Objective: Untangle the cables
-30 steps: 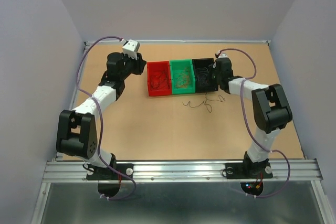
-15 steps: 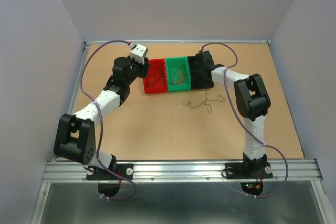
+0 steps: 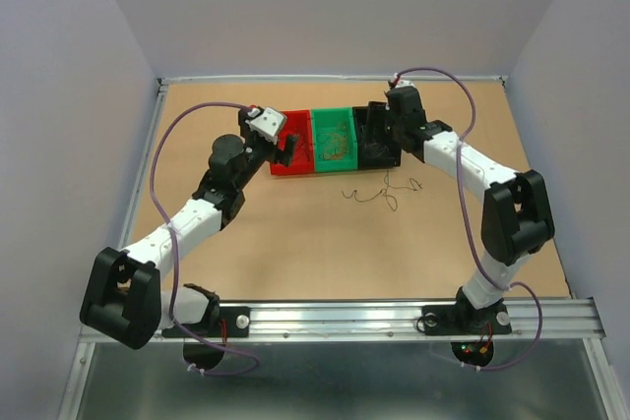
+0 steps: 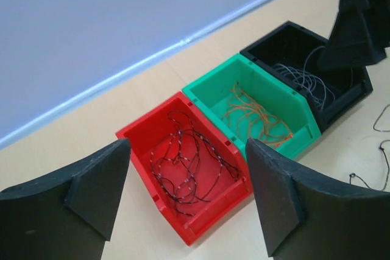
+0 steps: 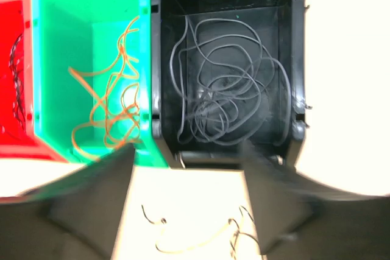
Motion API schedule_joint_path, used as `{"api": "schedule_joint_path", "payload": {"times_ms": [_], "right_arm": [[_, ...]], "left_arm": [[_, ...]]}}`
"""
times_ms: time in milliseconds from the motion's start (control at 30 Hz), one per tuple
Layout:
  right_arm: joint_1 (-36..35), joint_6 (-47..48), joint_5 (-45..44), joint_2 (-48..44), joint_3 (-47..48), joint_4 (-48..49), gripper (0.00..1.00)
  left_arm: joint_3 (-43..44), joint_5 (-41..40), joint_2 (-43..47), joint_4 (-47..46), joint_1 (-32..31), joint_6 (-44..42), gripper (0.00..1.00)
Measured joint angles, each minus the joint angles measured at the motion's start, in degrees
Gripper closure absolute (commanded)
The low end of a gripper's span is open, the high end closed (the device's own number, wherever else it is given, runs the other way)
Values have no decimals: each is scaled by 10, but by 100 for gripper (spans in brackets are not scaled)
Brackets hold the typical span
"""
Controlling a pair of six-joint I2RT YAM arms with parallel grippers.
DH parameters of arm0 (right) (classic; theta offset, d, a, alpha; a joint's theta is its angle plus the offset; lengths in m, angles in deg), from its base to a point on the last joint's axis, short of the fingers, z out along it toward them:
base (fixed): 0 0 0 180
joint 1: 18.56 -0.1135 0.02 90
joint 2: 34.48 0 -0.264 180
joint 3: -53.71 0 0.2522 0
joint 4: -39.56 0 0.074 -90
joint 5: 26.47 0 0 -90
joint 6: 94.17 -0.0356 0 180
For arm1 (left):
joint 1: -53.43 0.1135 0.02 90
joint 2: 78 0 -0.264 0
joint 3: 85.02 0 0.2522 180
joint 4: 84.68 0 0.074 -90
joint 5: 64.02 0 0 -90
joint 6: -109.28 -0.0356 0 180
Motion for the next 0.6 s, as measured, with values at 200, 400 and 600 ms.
{"api": "schedule_joint_path", "payload": {"times_ms": [200, 400, 600], "right_arm": [[-8, -8, -11, -76, -63, 4, 0], [-12, -39, -41, -150, -155, 8, 0], [-16, -70, -103, -242, -280, -4, 0]], "left_arm": [[-20, -5, 21, -35, 0, -7, 1], [-24, -20, 26, -45, 0, -10, 1], [-24, -21, 35, -54, 0, -12, 1]]}}
